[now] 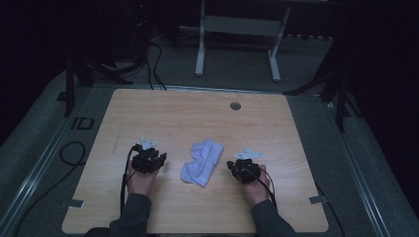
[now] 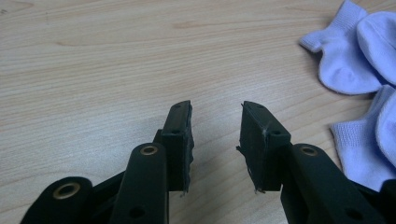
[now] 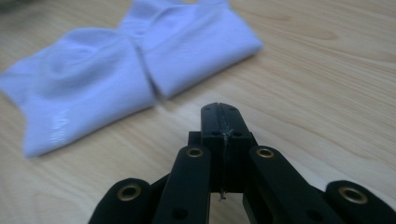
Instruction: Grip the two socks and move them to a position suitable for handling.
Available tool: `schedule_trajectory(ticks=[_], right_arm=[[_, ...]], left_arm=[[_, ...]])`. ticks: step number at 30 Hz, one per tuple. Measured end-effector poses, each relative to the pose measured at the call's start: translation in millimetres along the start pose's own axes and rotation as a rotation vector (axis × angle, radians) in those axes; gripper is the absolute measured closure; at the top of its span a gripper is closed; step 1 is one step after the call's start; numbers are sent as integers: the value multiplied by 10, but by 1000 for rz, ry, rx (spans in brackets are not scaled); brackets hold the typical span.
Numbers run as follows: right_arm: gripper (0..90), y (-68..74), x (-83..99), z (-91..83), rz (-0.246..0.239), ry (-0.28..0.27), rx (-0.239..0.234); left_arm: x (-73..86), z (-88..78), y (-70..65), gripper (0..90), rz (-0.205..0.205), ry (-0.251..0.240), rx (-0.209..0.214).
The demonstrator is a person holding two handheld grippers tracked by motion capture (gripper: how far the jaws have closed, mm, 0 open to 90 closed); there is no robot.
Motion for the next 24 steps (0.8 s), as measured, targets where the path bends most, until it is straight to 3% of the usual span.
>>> schedule_trajectory(ticks=[5, 6, 11, 12, 16, 21, 24], right_arm=[[900, 181, 14, 91, -3, 12, -61], [900, 279, 21, 146, -31, 29, -75], [900, 471, -11, 218, -49, 34, -120], [900, 586, -17, 250, -65, 40, -145], [900, 775, -55, 303, -102, 34, -180], [899, 835, 21, 398, -112, 98, -185], [899, 813, 47, 374, -86, 97, -205]], left_arm=[[1, -13, -16, 643, 0, -4, 14], [-3, -26, -23, 643, 4, -8, 18], [0, -43, -35, 647, 5, -9, 27], [5, -49, -48, 648, 6, -7, 34], [19, -65, -97, 648, 19, -4, 41], [21, -100, -138, 645, 27, -6, 54], [43, -179, -195, 641, 19, -5, 97]])
Point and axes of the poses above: each handheld gripper's, and its own axes: z roughly forward along the jaws, x roughly out of its underside, y roughly to its left, the point moved 9 cm from there along z, roughly forward along the jaws, and after that the axes turned 14 degrees about -x, right-handed, at the moved point
